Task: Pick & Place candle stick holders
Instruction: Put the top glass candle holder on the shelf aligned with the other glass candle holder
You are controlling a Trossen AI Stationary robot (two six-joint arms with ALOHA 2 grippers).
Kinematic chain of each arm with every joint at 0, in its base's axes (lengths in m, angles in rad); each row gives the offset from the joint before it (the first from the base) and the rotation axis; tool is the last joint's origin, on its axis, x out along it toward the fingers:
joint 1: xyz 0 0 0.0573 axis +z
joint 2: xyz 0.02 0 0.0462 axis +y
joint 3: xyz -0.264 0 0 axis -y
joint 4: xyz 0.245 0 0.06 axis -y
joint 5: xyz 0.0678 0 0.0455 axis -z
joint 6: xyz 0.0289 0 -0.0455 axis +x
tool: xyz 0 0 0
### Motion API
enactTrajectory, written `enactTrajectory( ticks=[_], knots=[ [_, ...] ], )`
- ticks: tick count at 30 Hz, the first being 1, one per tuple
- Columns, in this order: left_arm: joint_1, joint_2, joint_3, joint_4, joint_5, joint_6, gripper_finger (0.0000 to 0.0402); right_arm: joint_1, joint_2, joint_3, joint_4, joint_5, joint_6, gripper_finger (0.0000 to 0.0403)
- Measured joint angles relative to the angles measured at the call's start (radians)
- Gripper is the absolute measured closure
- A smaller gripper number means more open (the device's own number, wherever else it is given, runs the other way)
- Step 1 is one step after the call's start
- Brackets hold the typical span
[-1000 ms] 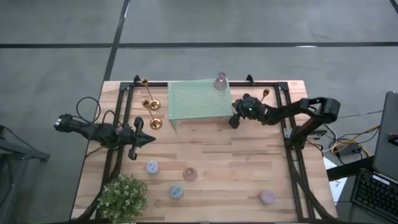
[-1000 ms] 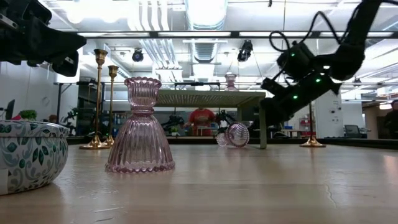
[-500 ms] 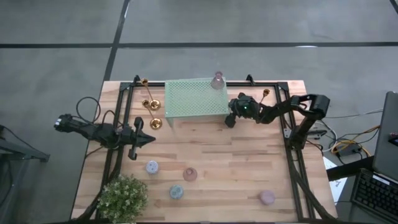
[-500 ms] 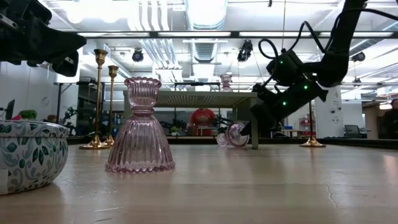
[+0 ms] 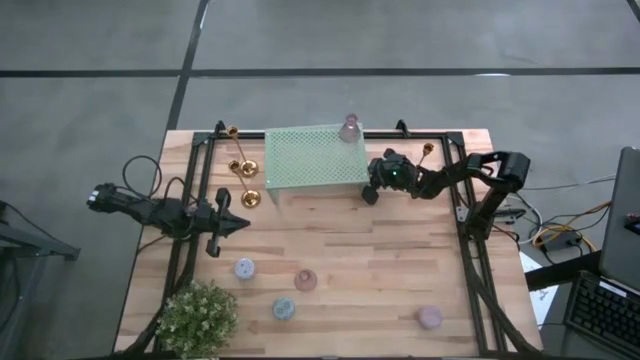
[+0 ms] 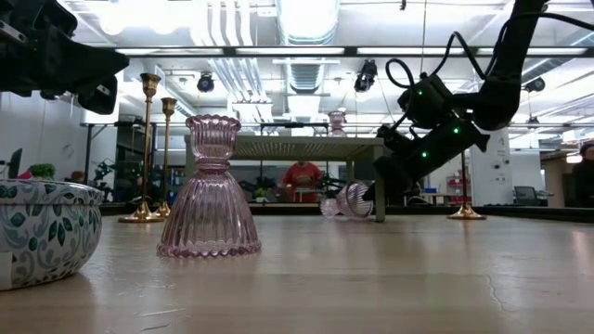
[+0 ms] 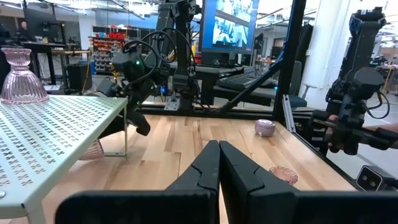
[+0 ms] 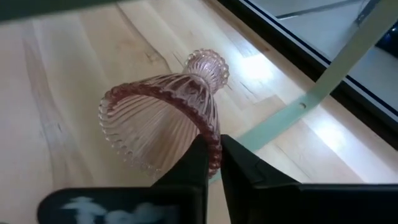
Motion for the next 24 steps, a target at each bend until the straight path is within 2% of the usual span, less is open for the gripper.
enactTrajectory(
  ticks=[10, 15, 24],
  knots=[
    [0.0, 0.0, 0.0, 0.0, 0.0, 0.0, 0.0394, -0.001, -0.078, -0.008, -0.01, 0.07, 0.016, 0.0392],
    [0.0, 0.0, 0.0, 0.0, 0.0, 0.0, 0.0394, 0.0, -0.152, -0.018, -0.135, 0.134, 0.015, 0.0392],
    [0.0, 0.0, 0.0, 0.0, 0.0, 0.0, 0.0394, 0.018, -0.327, -0.118, -0.161, 0.21, 0.082, 0.0393]
  ],
)
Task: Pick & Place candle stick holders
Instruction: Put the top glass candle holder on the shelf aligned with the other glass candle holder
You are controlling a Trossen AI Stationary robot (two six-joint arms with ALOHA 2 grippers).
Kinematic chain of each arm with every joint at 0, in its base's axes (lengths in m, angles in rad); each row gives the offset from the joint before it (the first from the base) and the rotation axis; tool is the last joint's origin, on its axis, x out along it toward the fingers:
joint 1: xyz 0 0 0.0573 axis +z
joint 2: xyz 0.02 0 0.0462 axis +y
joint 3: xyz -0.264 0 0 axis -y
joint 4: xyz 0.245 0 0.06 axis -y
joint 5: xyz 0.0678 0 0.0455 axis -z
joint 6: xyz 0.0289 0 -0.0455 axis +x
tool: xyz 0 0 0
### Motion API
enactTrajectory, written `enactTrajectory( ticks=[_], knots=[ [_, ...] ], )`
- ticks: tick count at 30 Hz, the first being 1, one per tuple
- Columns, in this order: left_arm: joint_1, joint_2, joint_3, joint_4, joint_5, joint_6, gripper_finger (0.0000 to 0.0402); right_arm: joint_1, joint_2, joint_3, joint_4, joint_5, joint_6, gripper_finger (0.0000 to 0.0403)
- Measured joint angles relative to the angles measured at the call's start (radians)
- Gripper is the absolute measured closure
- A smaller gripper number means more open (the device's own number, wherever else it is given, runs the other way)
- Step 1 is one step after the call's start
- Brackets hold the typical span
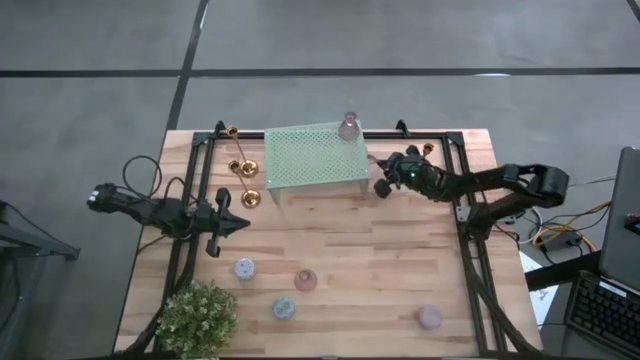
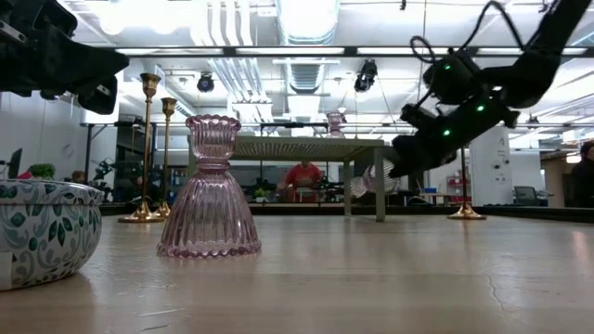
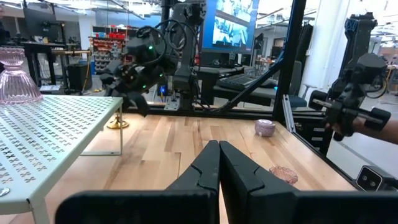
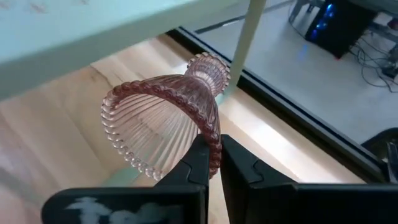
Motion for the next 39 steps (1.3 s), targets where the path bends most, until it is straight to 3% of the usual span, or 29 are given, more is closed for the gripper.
enactTrajectory(
  ticks=[7, 14, 21, 31, 39],
  knots=[
    [0.0, 0.0, 0.0, 0.0, 0.0, 0.0, 0.0394, 0.05, -0.122, -0.095, 0.0, -0.021, 0.022, 0.0393],
    [0.0, 0.0, 0.0, 0.0, 0.0, 0.0, 0.0394, 0.102, -0.159, -0.131, 0.005, 0.009, 0.064, 0.0393],
    [0.0, 0.0, 0.0, 0.0, 0.0, 0.0, 0.0394, 0.11, -0.104, -0.103, 0.004, 0.202, 0.095, 0.0392],
    [0.0, 0.0, 0.0, 0.0, 0.0, 0.0, 0.0394, 0.121, 0.042, -0.011, 0.012, 0.155, 0.095, 0.0392],
    [0.0, 0.0, 0.0, 0.0, 0.0, 0.0, 0.0394, 0.153, 0.109, -0.021, 0.128, 0.113, 0.096, 0.0392]
  ],
)
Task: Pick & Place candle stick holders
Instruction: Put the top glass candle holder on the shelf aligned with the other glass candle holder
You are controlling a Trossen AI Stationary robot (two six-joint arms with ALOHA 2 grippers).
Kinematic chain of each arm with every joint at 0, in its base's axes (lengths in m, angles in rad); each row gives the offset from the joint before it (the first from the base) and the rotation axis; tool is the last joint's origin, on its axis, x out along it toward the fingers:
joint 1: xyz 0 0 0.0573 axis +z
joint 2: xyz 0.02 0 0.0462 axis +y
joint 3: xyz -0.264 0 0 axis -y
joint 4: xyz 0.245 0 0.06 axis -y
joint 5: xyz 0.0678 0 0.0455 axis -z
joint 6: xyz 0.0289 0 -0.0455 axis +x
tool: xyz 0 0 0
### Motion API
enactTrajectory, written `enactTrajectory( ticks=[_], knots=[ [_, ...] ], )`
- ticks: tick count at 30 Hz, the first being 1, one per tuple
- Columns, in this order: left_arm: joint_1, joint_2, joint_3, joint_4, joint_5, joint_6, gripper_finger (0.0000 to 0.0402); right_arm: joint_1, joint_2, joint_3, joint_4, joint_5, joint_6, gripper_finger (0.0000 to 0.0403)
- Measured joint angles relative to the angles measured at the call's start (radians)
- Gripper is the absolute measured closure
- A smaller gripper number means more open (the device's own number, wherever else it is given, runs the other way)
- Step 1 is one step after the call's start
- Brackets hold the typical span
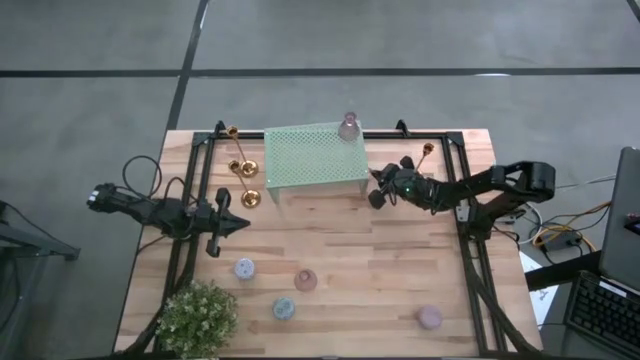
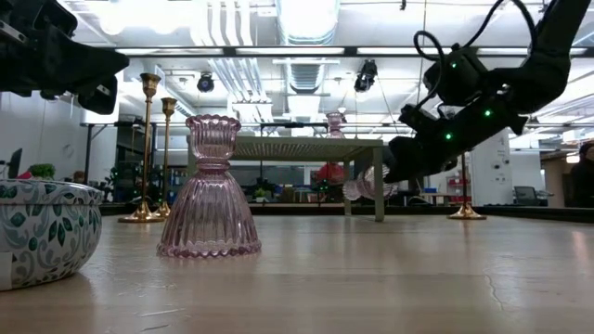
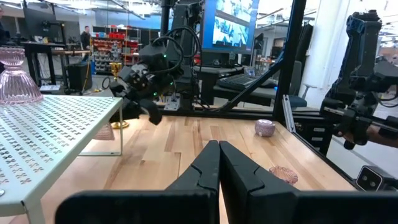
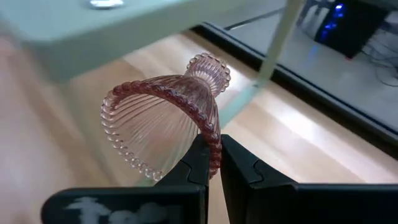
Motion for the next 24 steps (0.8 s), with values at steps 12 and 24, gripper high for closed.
enactTrajectory(
  ticks=[12, 24],
  knots=[
    [0.0, 0.0, 0.0, 0.0, 0.0, 0.0, 0.0394, 0.042, 0.032, -0.001, 0.04, -0.015, -0.01, 0.0392],
    [0.0, 0.0, 0.0, 0.0, 0.0, 0.0, 0.0394, 0.056, 0.026, -0.011, 0.034, -0.012, -0.008, 0.0392]
  ],
)
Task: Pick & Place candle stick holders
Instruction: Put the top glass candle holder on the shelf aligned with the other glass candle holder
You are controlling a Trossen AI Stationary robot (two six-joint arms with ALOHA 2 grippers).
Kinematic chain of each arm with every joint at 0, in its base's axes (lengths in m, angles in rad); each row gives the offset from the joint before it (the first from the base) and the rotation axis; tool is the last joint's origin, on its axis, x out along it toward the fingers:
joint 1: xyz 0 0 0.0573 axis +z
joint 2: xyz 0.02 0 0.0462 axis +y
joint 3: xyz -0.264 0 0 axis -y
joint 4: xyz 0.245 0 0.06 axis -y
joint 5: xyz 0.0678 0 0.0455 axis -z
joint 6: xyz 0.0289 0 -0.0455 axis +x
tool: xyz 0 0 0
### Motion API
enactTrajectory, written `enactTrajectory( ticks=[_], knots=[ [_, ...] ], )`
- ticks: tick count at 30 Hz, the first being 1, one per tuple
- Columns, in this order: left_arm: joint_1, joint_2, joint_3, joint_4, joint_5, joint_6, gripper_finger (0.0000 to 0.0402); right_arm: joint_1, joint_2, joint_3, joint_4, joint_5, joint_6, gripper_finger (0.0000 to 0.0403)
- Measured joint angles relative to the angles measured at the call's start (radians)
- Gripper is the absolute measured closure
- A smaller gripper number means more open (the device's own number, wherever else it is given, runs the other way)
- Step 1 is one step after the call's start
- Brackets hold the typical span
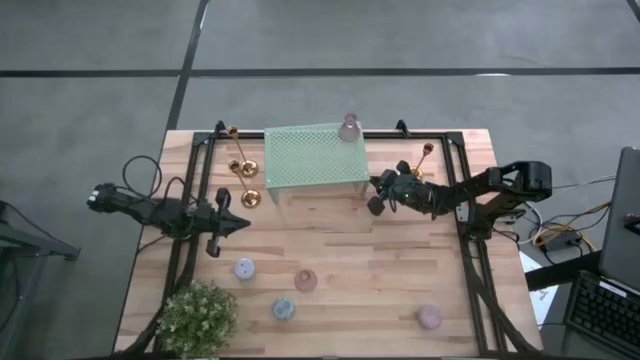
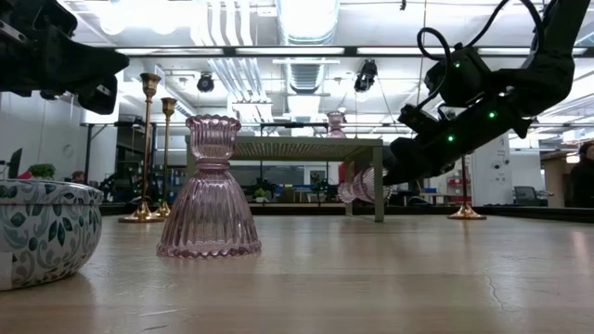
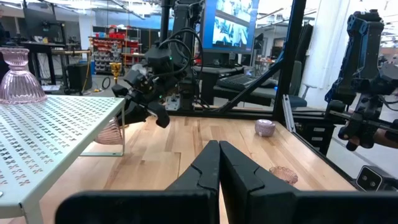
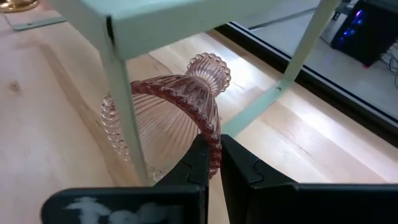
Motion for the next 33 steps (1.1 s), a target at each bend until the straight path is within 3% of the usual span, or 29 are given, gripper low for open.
enactTrajectory(
  ticks=[25, 33],
  knots=[
    [0.0, 0.0, 0.0, 0.0, 0.0, 0.0, 0.0394, 0.096, -0.004, -0.022, -0.048, 0.051, 0.057, 0.0392],
    [0.0, 0.0, 0.0, 0.0, 0.0, 0.0, 0.0394, 0.1, -0.071, -0.083, -0.051, 0.069, 0.093, 0.0392]
  ],
)
